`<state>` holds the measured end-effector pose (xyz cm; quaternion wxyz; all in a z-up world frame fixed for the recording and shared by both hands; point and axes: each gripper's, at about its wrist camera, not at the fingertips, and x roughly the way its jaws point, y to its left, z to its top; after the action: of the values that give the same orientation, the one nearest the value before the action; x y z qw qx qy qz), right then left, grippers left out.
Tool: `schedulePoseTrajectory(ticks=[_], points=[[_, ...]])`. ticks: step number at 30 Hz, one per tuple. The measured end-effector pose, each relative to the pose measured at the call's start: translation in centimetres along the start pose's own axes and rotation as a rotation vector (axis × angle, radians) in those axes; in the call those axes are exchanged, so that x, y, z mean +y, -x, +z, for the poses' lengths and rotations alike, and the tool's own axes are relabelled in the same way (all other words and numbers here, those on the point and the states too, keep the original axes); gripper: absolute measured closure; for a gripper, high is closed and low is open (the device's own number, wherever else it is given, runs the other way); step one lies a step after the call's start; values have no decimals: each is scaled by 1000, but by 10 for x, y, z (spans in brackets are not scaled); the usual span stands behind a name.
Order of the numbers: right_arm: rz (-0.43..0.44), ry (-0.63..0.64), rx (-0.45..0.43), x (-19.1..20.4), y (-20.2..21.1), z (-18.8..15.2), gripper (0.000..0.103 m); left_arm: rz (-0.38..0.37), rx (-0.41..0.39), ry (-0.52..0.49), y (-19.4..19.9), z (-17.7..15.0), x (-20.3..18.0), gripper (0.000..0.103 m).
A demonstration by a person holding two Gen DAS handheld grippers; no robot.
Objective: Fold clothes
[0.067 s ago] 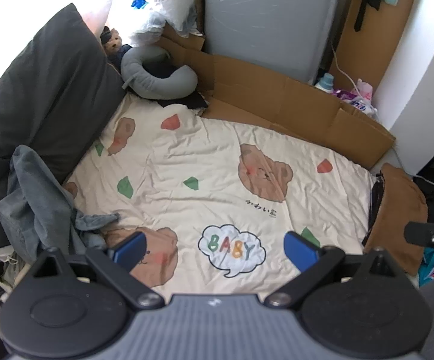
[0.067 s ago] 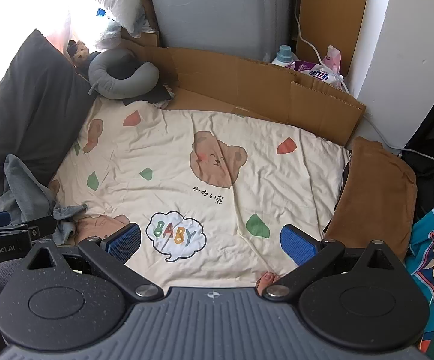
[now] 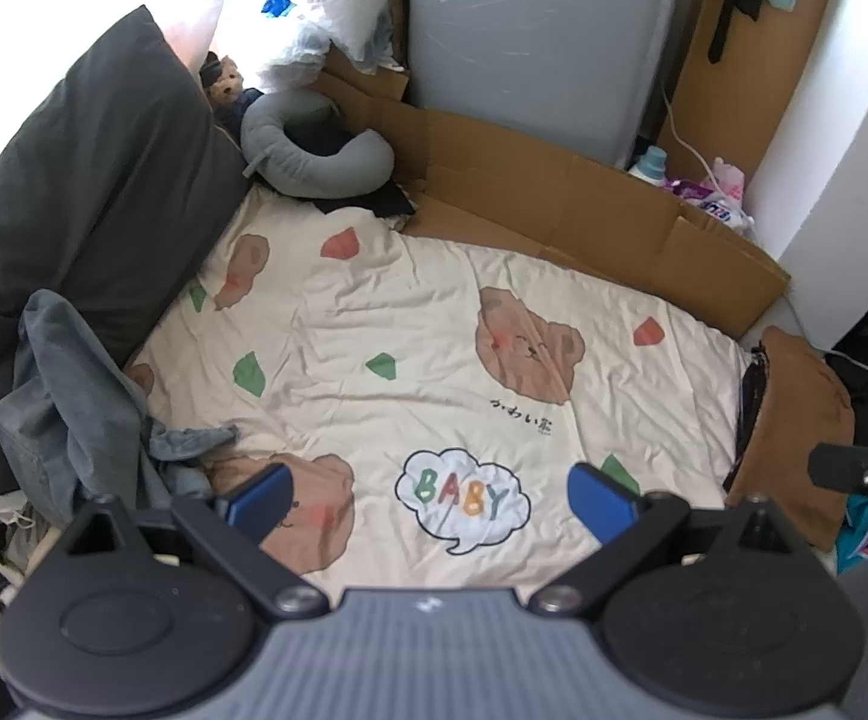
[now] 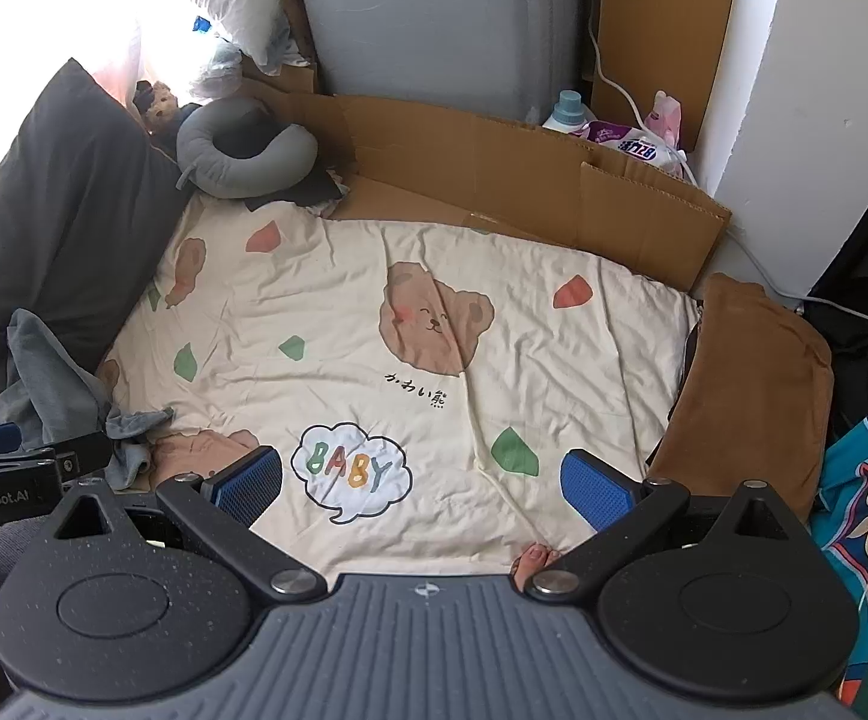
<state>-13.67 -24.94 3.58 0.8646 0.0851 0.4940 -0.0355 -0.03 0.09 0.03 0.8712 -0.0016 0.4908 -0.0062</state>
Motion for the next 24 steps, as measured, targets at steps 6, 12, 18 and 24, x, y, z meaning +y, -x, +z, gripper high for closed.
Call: schedulePoseTrajectory(ticks=[6,12,18,24], points=[[2,-3,-5,-1,-2,-1,1,23,1,17,1,-3,0,4],[7,0,-7,-5,-1,-2,1,9,7,10,-1,-1,3,4],[10,-14,-1,-6,0,-1,1,12,8,3,-1,-1,2,4],[13,-15,-1,-7,0,-1,1,10,8,11,-3,-3,3,4]])
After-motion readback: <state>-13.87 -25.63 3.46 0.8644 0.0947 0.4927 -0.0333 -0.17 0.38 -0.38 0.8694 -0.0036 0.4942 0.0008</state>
